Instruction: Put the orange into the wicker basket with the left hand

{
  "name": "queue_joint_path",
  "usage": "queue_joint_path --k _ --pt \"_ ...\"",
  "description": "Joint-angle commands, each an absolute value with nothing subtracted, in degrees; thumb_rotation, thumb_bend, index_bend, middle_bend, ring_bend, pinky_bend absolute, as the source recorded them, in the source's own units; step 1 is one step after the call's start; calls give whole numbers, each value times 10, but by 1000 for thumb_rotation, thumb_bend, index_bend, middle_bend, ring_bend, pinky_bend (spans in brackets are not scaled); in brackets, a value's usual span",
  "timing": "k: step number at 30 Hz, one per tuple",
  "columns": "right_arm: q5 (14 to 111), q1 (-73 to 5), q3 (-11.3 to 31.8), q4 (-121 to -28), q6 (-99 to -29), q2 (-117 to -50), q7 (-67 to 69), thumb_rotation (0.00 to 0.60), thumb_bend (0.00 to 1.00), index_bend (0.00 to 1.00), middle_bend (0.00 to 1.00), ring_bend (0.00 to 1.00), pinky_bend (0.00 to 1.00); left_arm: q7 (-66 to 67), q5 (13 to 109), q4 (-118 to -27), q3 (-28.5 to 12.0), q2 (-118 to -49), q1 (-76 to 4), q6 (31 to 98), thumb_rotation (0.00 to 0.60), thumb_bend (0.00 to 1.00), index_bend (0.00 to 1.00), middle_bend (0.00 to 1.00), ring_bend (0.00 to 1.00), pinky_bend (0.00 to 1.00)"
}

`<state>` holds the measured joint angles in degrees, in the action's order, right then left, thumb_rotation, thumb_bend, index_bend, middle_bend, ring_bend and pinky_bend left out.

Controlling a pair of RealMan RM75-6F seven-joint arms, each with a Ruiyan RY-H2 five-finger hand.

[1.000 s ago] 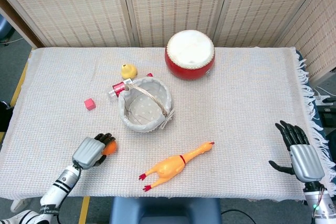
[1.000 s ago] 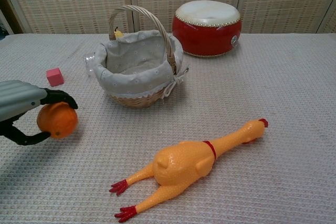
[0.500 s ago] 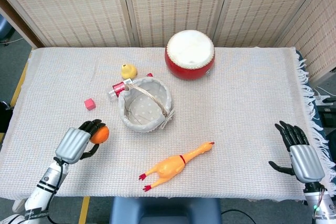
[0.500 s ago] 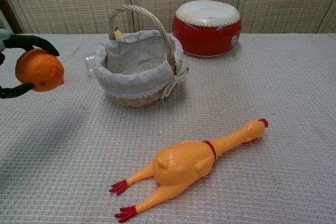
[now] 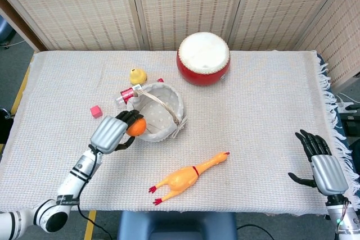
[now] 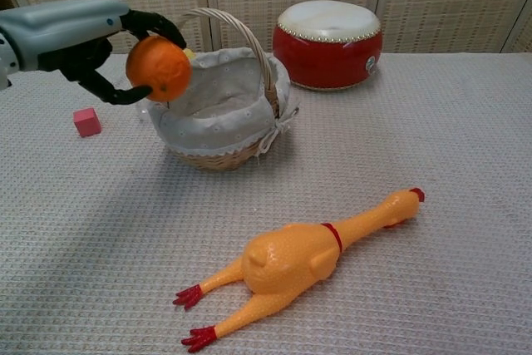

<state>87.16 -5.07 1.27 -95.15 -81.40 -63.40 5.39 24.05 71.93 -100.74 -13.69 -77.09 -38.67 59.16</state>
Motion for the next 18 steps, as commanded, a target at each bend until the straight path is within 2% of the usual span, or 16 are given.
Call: queue_joint_path --k 1,3,4,5,6,8,11,13,15,18 --pt "869 -51 14 -952 -812 -633 56 600 34 0 0 0 0 263 693 -989 -153 -794 -414 575 600 646 693 692 674 799" --pt "868 -51 14 -953 -812 -632 57 600 35 0 0 0 0 270 679 -985 -156 -801 -425 569 600 638 661 661 647 779" --pt "868 -51 14 -954 -812 -632 57 600 35 0 0 0 0 278 671 -983 -157 -804 -430 568 600 621 620 613 618 755" --pt "868 -51 14 -954 -812 -632 57 600 35 0 0 0 0 286 665 -982 -157 -807 -434 569 600 582 537 519 559 707" --pt "869 -51 14 -954 -812 -632 57 600 35 0 0 0 0 291 659 -982 -157 -810 -436 570 600 525 415 382 464 628" --pt "868 -51 14 -954 -812 -632 57 600 35 0 0 0 0 295 647 -985 -158 -816 -440 575 600 458 270 218 333 516" --pt "867 -51 14 -954 -812 -632 57 600 35 0 0 0 0 299 635 -988 -160 -823 -445 583 600 421 129 62 202 398" --pt "866 -51 15 -954 -812 -632 58 600 35 0 0 0 0 308 615 -994 -159 -820 -449 579 600 404 38 6 70 244" --pt "867 -51 15 -954 -812 -632 58 600 34 0 0 0 0 312 605 -1001 -160 -815 -452 581 600 390 0 0 0 111" --pt "867 -51 14 -954 -812 -632 58 600 34 0 0 0 0 312 596 -1010 -158 -806 -450 589 600 388 0 0 0 72"
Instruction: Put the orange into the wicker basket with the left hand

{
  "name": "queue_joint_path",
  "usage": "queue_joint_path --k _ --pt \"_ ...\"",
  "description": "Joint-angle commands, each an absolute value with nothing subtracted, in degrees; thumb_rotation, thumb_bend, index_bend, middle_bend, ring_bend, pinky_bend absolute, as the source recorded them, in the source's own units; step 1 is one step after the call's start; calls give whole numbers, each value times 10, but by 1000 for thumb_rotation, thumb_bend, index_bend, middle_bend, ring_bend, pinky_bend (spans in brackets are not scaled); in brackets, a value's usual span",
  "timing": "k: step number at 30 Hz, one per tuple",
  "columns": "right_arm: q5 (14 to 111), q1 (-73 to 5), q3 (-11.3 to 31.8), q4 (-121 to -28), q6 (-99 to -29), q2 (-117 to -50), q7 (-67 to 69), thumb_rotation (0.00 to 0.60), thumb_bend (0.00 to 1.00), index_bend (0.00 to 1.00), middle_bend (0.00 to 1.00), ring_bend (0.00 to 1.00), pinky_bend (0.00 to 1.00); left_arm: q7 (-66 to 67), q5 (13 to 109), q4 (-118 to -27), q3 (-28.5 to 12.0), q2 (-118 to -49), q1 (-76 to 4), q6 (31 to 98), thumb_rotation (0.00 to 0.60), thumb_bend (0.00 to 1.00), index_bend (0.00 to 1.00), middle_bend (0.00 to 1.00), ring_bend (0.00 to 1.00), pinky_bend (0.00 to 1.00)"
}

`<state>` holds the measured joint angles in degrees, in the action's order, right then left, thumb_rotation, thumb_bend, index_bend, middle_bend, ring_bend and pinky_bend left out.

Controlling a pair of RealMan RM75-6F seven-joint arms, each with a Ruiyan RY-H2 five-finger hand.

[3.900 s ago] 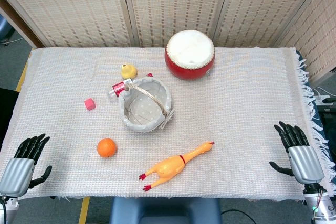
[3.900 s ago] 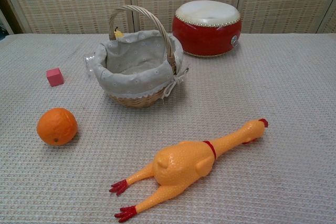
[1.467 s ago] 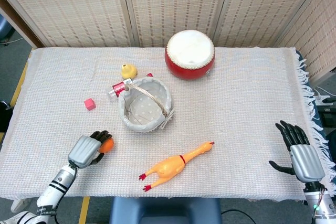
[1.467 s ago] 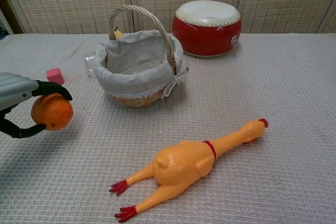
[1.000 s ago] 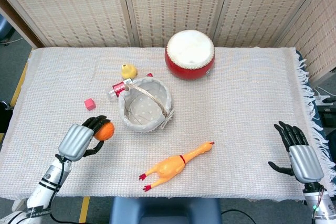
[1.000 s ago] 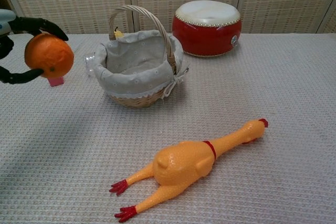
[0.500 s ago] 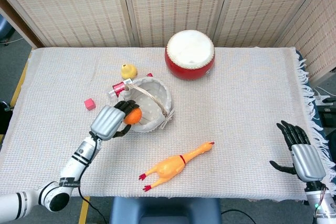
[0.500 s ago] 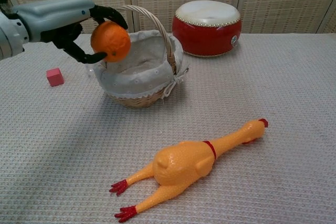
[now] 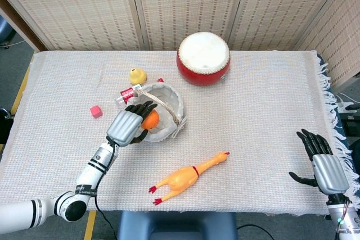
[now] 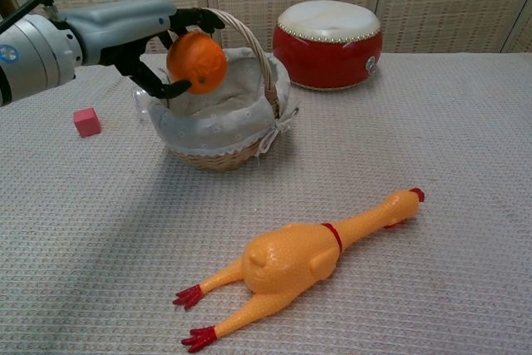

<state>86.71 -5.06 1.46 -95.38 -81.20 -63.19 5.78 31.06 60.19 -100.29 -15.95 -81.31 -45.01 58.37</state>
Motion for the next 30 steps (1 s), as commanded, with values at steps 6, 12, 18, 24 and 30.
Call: queue_joint_path --k 6,12,18,24,30 --pt "870 -50 14 -954 -813 -632 55 600 34 0 0 0 0 296 594 -1031 -147 -778 -435 607 600 385 0 0 0 71" --pt "870 -50 14 -952 -815 -631 54 600 34 0 0 0 0 256 630 -1073 -115 -724 -385 643 600 381 0 0 0 71" --pt "875 -47 13 -949 -822 -633 50 600 34 0 0 0 0 227 721 -1088 -20 -649 -287 715 600 380 0 0 0 70" --pt "882 -47 12 -950 -827 -637 35 600 35 0 0 0 0 154 806 -1055 54 -621 -187 803 600 382 0 0 0 62" --pt "881 -46 13 -950 -829 -644 18 600 35 0 0 0 0 90 888 -973 83 -635 -114 901 600 384 0 0 0 61"
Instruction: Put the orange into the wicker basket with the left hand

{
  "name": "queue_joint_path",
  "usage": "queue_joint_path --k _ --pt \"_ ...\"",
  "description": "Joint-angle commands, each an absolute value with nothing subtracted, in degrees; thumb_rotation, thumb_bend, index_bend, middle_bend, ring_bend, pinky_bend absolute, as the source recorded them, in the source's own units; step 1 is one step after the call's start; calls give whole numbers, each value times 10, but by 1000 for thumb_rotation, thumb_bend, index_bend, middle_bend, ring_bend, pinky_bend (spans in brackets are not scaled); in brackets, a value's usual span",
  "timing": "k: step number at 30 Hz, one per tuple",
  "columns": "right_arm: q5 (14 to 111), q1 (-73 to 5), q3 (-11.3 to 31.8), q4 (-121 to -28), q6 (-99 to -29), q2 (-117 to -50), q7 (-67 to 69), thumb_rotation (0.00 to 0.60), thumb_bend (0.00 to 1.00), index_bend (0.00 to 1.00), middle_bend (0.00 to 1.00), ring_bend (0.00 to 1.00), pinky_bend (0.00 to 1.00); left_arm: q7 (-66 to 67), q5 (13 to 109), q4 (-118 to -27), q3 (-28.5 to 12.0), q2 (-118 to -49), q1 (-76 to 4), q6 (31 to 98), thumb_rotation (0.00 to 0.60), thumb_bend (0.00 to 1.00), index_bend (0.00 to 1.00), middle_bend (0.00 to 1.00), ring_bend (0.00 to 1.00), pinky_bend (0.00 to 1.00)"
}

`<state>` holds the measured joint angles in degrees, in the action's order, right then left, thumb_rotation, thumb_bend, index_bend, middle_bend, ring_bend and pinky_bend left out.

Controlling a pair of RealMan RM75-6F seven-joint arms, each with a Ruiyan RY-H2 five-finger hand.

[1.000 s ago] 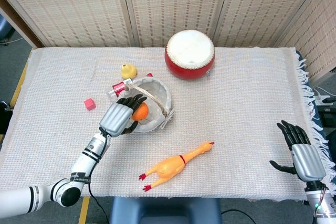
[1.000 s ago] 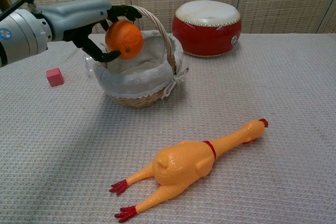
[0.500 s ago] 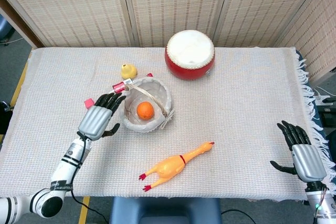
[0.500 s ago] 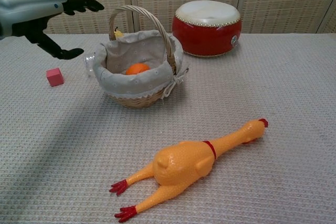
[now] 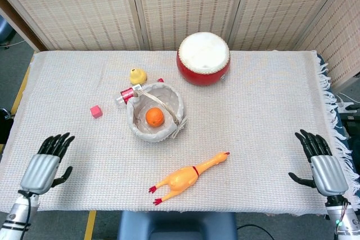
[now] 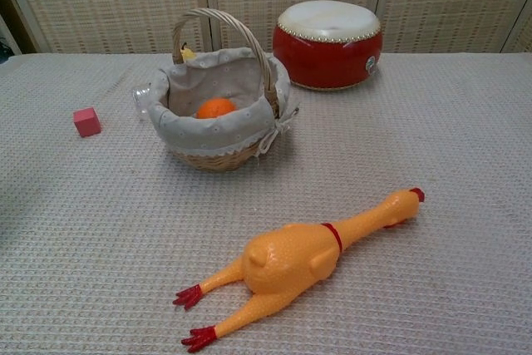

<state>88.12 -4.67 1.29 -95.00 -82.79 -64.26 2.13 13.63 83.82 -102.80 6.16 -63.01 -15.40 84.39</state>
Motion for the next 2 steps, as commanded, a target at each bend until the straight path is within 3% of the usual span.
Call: queue_joint_path --k 1,2 --pt "883 -46 13 -949 -830 -644 16 600 35 0 0 0 0 79 896 -953 84 -641 -104 912 600 384 0 0 0 61" --pt "885 -46 13 -948 -832 -644 14 600 35 0 0 0 0 74 898 -940 85 -642 -100 914 600 384 0 0 0 61"
